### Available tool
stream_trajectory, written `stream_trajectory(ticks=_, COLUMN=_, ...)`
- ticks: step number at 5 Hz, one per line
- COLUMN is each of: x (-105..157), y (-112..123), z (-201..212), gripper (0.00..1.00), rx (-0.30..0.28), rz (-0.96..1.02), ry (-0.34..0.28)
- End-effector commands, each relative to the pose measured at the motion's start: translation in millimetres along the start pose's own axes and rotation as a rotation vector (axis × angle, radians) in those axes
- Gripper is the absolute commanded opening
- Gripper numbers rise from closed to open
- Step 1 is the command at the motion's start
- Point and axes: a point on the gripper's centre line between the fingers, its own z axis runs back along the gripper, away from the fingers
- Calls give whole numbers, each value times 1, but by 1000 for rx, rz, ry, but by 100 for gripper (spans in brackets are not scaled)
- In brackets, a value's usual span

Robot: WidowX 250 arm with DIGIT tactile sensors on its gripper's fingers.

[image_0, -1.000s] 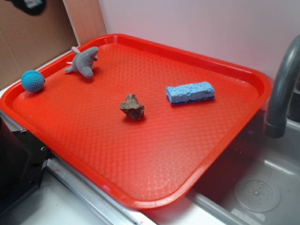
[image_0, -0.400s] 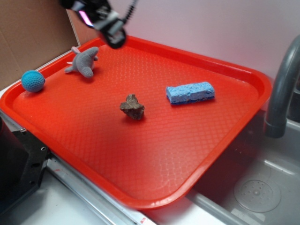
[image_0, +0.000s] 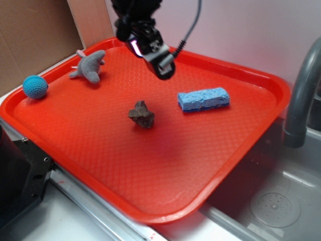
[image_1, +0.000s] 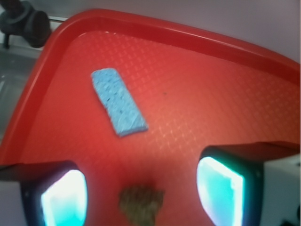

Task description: Grab the blue sponge.

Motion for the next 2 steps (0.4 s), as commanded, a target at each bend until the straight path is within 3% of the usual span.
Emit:
stream_trajectory(ticks=1, x=37, y=-26, z=-37, gripper=100, rx=-28, rz=-150, ry=-21)
stream_trajectory(ticks=2, x=39, y=-32, z=-51, gripper=100, rx=-34, rz=-172, ry=-2)
